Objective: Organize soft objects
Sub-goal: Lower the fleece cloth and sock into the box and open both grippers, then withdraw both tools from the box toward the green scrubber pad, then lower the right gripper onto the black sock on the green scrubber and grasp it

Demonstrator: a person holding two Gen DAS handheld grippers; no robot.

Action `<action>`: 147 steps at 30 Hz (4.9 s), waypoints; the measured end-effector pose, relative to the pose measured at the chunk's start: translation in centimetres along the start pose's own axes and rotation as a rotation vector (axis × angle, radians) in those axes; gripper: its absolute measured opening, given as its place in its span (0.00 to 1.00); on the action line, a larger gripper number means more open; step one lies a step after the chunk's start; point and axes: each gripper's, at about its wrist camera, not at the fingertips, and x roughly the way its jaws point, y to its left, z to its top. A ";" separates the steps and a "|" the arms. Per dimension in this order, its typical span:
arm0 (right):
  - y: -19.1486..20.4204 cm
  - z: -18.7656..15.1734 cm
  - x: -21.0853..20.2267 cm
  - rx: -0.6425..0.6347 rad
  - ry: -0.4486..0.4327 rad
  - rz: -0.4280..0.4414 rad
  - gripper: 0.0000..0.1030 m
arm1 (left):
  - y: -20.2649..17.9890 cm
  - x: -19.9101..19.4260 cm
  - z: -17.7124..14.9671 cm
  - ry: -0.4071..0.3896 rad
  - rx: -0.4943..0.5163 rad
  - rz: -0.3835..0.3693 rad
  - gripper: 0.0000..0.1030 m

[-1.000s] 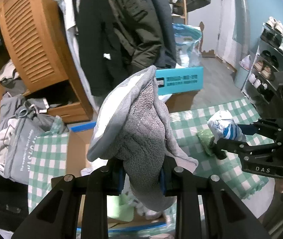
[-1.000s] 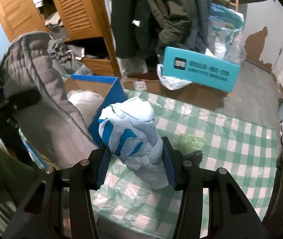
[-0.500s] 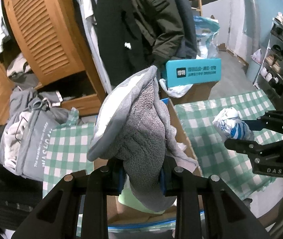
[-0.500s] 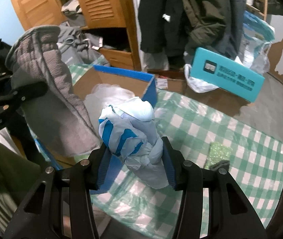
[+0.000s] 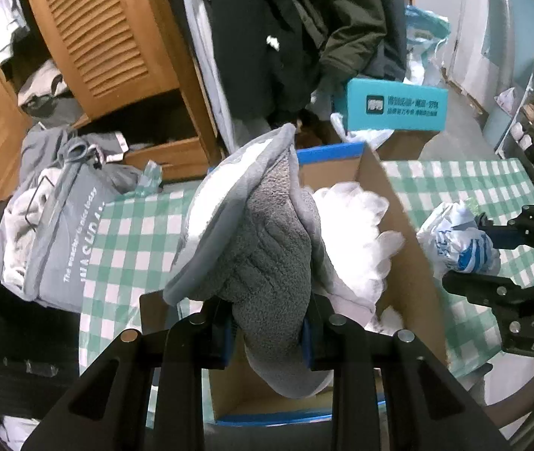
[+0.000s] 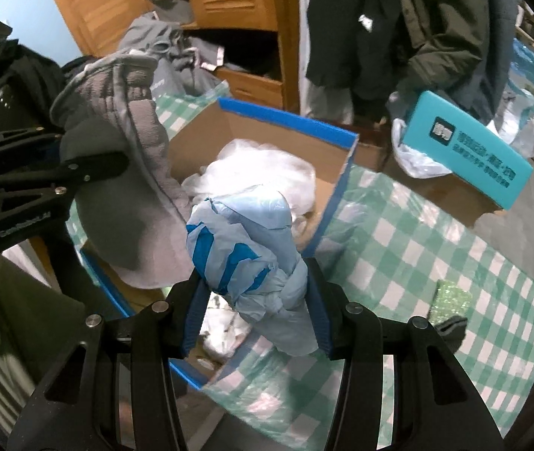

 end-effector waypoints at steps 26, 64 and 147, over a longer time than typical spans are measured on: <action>2.5 -0.3 4.3 -0.007 0.117 0.032 0.67 | 1.9 1.7 -0.8 0.062 -0.061 0.027 0.80; -8.0 -3.6 -1.3 0.197 0.010 -0.104 0.72 | -9.1 1.2 1.8 0.045 0.126 -0.049 0.80; -23.8 -13.6 2.6 0.478 0.126 -0.105 0.37 | -28.6 13.9 3.4 0.298 0.293 -0.175 0.80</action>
